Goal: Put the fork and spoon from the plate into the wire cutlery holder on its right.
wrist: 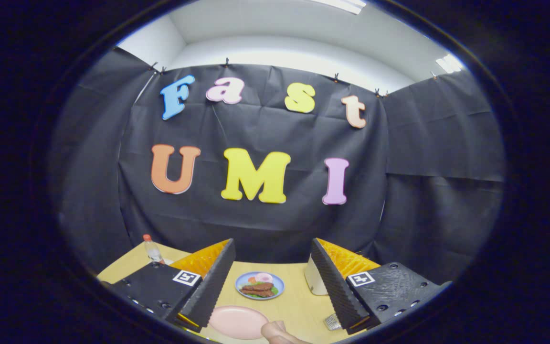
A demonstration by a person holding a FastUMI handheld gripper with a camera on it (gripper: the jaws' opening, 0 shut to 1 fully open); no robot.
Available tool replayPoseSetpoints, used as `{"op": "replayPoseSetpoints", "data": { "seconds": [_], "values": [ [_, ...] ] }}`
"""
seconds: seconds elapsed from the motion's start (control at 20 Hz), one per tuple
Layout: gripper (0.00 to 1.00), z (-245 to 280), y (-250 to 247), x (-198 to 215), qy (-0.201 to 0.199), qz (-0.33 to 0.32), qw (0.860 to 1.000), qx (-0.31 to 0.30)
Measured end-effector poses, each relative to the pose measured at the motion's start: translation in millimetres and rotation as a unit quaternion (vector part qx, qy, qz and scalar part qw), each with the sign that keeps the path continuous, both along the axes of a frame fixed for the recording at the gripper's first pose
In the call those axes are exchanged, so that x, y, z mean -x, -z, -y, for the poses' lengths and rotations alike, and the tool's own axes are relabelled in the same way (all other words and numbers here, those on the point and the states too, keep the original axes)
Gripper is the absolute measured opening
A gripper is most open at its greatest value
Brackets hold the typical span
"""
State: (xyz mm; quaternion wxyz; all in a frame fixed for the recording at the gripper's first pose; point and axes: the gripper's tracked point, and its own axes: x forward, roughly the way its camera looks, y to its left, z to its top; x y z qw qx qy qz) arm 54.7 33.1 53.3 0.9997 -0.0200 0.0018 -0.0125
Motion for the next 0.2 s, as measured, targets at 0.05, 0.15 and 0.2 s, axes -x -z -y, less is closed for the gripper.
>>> {"op": "replayPoseSetpoints", "data": {
  "seconds": [0.05,0.15,0.2],
  "values": [
    [0.96,-7,-9,5,-0.009,0.008,1.0,-0.006],
    [0.96,-22,-17,13,-0.037,0.013,0.999,-0.022],
    [0.96,-25,-15,11,-0.041,0.008,0.999,-0.026]
  ]
}}
